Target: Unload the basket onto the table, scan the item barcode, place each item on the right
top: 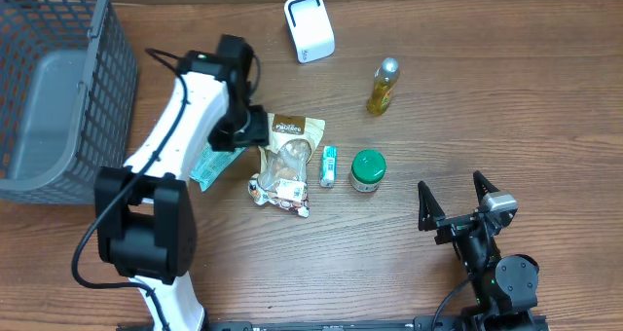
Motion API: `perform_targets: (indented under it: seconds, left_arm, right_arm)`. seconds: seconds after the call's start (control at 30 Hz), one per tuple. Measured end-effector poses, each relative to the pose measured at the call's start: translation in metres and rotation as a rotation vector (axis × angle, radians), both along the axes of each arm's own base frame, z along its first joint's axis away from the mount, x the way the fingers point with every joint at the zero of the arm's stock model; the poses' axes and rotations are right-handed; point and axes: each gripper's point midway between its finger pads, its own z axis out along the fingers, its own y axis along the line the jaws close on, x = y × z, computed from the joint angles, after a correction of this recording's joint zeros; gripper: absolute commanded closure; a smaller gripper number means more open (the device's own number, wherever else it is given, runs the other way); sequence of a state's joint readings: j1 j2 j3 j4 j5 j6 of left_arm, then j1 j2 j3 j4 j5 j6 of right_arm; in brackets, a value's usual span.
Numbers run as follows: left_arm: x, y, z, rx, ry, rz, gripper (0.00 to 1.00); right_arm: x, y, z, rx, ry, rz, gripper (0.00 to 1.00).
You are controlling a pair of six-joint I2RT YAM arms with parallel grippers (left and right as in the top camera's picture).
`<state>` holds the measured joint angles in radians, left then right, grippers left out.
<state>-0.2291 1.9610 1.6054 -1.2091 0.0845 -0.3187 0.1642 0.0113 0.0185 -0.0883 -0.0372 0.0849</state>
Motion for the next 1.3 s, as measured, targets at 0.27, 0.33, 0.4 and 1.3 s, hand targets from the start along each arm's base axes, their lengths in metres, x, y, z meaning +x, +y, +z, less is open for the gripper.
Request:
perform_targets:
  seconds: [0.27, 0.33, 0.4, 1.3]
  left_arm:
    - [-0.018, -0.034, -0.006, -0.014, 0.031, -0.068, 0.41]
    - [-0.021, -0.038, -0.007, -0.012, 0.038, -0.063, 0.41]
    - [-0.024, -0.042, -0.009, -0.011, 0.046, -0.052, 0.41]
    - [-0.025, -0.063, -0.019, 0.042, -0.009, -0.021, 0.46]
  right_arm:
    - [0.000, 0.000, 0.000, 0.000, 0.000, 0.000, 0.00]
    - [0.000, 0.000, 0.000, 0.000, 0.000, 0.000, 0.00]
    - [0.000, 0.000, 0.000, 0.000, 0.001, 0.000, 0.00]
    - [0.000, 0.000, 0.000, 0.000, 0.001, 0.000, 0.00]
